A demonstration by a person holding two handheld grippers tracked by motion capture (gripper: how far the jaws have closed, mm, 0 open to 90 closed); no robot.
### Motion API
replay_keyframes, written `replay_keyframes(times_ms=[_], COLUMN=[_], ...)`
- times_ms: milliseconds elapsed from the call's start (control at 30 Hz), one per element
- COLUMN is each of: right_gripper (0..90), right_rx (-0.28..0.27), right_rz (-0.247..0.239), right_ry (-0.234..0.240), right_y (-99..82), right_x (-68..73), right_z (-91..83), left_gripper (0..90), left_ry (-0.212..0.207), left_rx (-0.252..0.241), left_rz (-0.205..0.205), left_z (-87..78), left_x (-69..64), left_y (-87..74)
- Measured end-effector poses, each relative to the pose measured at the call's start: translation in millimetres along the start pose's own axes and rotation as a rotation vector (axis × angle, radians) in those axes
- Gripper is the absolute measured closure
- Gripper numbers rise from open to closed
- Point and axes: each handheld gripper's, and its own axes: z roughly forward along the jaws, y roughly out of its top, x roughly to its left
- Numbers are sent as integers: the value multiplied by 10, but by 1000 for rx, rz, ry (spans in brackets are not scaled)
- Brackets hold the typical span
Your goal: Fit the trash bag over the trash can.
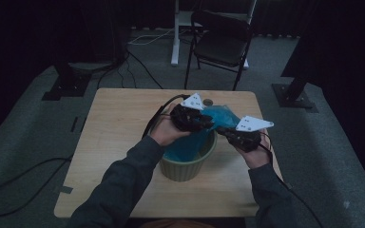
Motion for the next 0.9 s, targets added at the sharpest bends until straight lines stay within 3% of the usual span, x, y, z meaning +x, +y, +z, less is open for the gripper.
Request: replay_keyframes(times_ms=[133, 600, 900], right_gripper=[900, 900, 900], right_rx=[7, 21, 31], right_rz=[-1, 7, 16], right_ry=[0, -6, -11], right_y=[-20, -90, -143], right_x=[2, -18, -45], right_z=[-1, -40, -71], left_gripper=[892, 897, 897], left_ry=[18, 83, 138], left_rx=[1, -39, -73], left_rz=[-3, -61, -147], left_z=[-61, -326, -559], left_x=[23, 136, 277], left_y=[-20, -131, -401])
